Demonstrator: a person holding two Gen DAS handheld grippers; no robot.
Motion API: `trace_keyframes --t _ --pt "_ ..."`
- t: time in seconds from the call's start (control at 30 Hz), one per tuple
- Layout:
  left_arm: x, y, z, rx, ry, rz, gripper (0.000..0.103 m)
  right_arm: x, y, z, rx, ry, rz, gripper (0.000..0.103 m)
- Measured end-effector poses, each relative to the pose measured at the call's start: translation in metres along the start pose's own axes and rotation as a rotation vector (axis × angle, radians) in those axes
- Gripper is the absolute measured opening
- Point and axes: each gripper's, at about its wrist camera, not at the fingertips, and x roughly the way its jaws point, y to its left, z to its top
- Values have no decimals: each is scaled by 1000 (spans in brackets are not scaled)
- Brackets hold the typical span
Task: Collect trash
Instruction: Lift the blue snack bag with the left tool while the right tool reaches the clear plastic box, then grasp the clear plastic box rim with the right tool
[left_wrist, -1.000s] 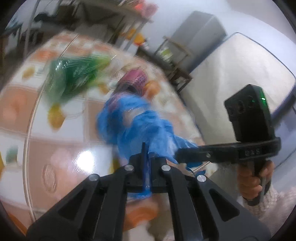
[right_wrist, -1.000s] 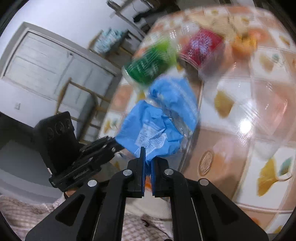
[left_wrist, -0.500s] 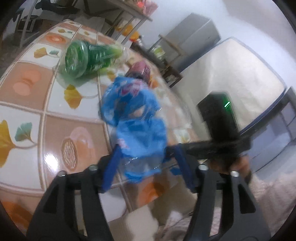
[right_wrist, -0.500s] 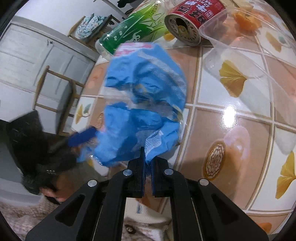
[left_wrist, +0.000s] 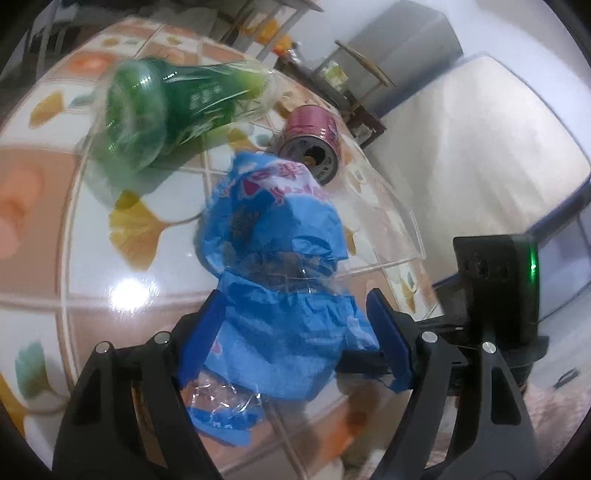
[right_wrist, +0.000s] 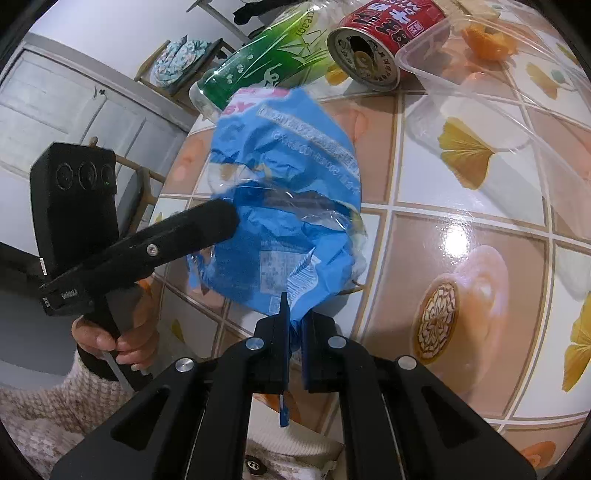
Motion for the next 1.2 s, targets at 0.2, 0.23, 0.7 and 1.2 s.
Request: trace_keyframes --t 0.2,0.23,0.7,1.2 --pt "9 -19 2 118 43 136 64 -4 6 -11 -11 -42 -15 5" --pt "10 -22 2 135 46 161 57 -6 4 -13 -11 -47 -19 6" --pt "1 -13 -3 105 17 295 17 -146 -36 -12 25 -442 -217 50" --pt "1 -16 -5 87 8 327 15 -132 -145 3 489 -373 -204 29"
